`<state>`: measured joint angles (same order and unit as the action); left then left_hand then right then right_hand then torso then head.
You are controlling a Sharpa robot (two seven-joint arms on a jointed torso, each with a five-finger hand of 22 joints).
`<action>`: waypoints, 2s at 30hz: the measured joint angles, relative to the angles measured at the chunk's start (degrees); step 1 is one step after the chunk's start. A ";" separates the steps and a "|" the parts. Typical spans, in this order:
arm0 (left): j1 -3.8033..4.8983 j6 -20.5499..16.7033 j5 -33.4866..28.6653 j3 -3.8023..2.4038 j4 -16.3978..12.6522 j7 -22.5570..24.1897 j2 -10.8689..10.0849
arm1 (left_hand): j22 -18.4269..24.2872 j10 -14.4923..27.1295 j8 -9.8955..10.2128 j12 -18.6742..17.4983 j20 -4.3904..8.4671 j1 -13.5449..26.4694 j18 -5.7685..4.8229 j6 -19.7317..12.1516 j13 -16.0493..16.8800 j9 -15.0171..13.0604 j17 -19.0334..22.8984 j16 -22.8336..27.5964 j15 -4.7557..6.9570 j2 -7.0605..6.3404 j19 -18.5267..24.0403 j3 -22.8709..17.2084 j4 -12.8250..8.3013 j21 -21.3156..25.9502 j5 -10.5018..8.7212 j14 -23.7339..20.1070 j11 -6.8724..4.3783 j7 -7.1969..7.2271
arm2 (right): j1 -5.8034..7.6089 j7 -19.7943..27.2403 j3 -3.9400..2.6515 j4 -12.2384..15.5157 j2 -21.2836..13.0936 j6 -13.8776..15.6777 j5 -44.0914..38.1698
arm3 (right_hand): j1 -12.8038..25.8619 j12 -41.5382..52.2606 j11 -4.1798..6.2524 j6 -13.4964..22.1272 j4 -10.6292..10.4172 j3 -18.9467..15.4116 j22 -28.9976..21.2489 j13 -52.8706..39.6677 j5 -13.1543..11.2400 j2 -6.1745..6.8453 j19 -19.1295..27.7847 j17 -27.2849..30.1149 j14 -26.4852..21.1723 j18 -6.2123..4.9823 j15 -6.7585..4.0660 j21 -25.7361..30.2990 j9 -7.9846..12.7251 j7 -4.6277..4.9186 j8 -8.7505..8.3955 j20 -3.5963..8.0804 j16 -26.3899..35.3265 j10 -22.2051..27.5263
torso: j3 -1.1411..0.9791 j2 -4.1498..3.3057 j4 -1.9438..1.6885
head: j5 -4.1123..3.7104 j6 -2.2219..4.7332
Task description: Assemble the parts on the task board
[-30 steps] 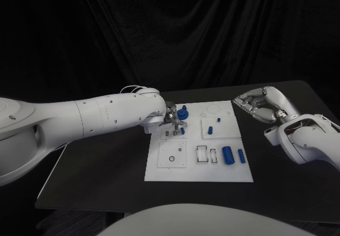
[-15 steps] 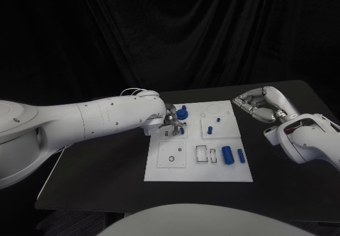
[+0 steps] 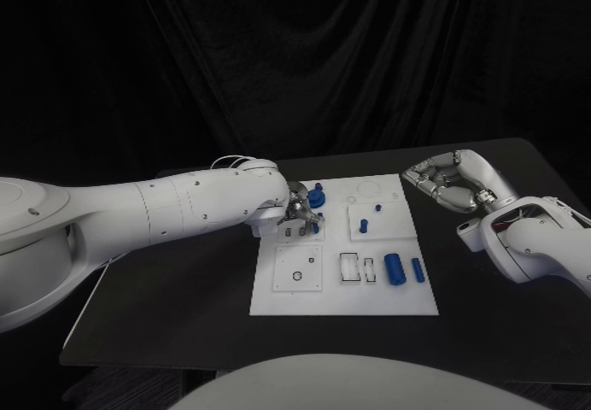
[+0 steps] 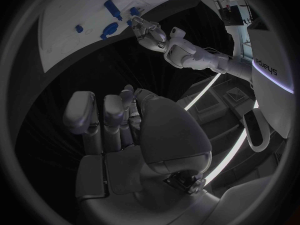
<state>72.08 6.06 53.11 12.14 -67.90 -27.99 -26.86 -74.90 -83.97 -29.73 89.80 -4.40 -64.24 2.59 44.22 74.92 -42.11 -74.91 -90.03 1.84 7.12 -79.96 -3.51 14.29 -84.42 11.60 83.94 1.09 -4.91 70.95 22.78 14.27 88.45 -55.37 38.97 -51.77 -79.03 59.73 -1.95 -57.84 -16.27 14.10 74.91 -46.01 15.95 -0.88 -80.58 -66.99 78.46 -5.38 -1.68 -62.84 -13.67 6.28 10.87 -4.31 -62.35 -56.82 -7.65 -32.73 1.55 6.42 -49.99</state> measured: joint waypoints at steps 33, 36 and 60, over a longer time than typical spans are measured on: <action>-0.64 1.37 0.01 0.00 1.52 -0.09 0.69 | -0.04 -0.01 2.67 0.00 0.00 -1.82 0.00 0.62 0.00 -1.10 0.00 0.00 0.00 -0.01 0.40 -2.77 -3.09 0.67 2.47 0.00 0.02 0.20 | -0.01 -0.73 0.00 -0.21 0.03 -0.54 0.01 | -0.53 0.00 0.00 0.76 0.01 0.65 -0.01 0.29 0.93 -0.10 0.00 0.16 0.00 0.01 0.00 0.28 0.11 0.26 -0.56 0.00 0.00 0.00 | -0.07 -0.01 0.09 | 0.10 0.00; -0.67 1.37 0.01 0.00 1.52 -0.06 0.66 | -0.04 -0.01 3.15 0.00 0.00 -1.82 0.00 1.03 0.00 -1.34 0.00 0.00 0.00 -0.01 0.40 -3.26 -3.57 0.67 3.11 0.00 0.02 0.19 | -0.01 -0.79 0.00 -0.21 0.00 -0.59 0.01 | -0.75 0.00 0.00 0.76 0.15 0.79 -0.01 0.34 1.13 0.12 0.00 0.18 0.00 0.01 0.00 0.49 0.11 0.26 -0.56 0.00 0.00 0.00 | -0.10 -0.01 0.10 | 0.11 0.00; -0.71 1.19 0.03 0.00 0.43 -0.07 -1.19 | -0.02 -0.07 6.66 0.00 0.20 0.24 0.00 3.31 0.00 -6.56 0.00 0.00 0.43 -5.08 0.61 -19.38 -9.38 1.38 16.79 0.00 -0.36 0.42 | -0.07 -1.38 0.00 -0.15 -0.44 -1.18 0.01 | -0.75 0.00 0.00 0.94 0.15 1.10 0.03 0.68 1.99 0.12 0.21 0.42 0.16 0.01 0.16 0.95 0.10 0.48 -0.83 -0.21 0.28 0.00 | -0.07 -0.09 -0.01 | 0.13 0.00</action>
<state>71.37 7.25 53.14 12.15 -67.46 -28.06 -28.05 -74.93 -84.04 -23.07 89.80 -4.20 -64.00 2.59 47.53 74.91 -48.67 -74.91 -90.03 2.26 2.04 -79.35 -22.89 4.91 -83.04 28.38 83.94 0.73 -4.49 70.88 21.40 14.27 88.30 -55.81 37.79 -51.76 -79.78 59.73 -1.95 -56.90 -16.12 15.20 74.94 -45.33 17.93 -0.76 -80.36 -66.57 78.62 -5.37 -1.52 -61.89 -13.57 6.76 10.03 -4.52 -62.07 -56.81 -7.72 -32.82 1.55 6.54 -49.99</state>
